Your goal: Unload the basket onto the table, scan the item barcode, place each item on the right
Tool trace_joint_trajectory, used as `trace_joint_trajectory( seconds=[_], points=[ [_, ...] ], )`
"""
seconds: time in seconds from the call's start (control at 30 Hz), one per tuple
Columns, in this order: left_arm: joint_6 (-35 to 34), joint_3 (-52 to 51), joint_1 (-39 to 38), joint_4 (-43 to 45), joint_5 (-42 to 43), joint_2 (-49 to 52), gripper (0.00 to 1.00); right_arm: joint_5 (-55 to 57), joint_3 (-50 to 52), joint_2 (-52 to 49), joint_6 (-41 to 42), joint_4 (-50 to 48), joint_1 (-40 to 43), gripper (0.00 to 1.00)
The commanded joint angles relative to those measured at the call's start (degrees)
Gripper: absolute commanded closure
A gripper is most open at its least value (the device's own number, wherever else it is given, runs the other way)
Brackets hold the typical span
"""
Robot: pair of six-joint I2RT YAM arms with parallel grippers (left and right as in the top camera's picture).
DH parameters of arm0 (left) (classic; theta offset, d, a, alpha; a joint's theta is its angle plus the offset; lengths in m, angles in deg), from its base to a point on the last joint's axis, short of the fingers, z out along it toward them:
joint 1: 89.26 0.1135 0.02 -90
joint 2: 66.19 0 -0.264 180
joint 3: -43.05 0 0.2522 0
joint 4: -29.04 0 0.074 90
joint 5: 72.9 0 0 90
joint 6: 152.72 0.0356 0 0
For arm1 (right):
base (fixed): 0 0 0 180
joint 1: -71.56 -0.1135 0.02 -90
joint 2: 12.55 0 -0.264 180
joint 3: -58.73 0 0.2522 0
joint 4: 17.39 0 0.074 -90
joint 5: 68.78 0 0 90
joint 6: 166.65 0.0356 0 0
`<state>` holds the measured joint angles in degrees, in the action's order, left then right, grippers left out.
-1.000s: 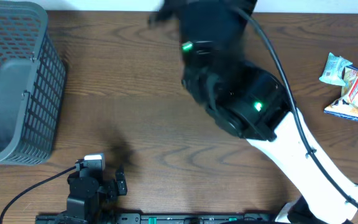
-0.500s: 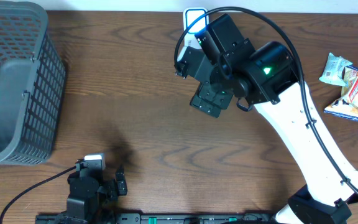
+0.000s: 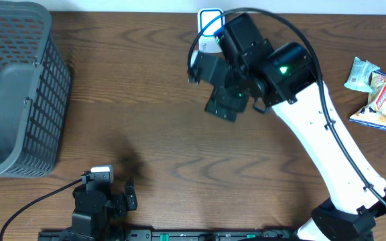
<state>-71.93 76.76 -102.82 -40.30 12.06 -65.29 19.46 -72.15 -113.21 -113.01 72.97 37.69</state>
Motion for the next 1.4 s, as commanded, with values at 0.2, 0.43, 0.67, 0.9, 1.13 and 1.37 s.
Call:
trace_joint_trajectory(
  seconds=[0.2, 0.43, 0.67, 0.9, 1.13, 1.37],
  points=[
    [-0.1, -0.1, -0.1, -0.5, -0.1, -0.3, 0.02, -10.3, 9.4, 3.9, -9.6, -21.1, 2.8, 0.01],
    [-0.1, -0.1, -0.1, -0.5, -0.1, -0.3, 0.02, -9.9, 24.9, 15.4, -9.5, -26.6, 5.0, 0.01],
    [-0.1, -0.1, -0.1, -0.5, -0.1, -0.3, 0.02, -16.2, 49.6, 34.1, -9.4, -41.1, 11.4, 0.01],
    [-0.1, -0.1, -0.1, -0.5, -0.1, -0.3, 0.02, -17.5, 74.8, 57.0, 2.3, -61.7, 15.6, 0.01],
    [-0.1, -0.1, -0.1, -0.5, -0.1, -0.3, 0.02, -18.6, 95.8, 77.6, 11.3, -77.5, 21.7, 0.01],
    [-0.1, -0.1, -0.1, -0.5, -0.1, -0.3, 0.02, -19.2, 107.3, 92.6, 14.7, -84.0, 26.4, 0.01]
  ],
)
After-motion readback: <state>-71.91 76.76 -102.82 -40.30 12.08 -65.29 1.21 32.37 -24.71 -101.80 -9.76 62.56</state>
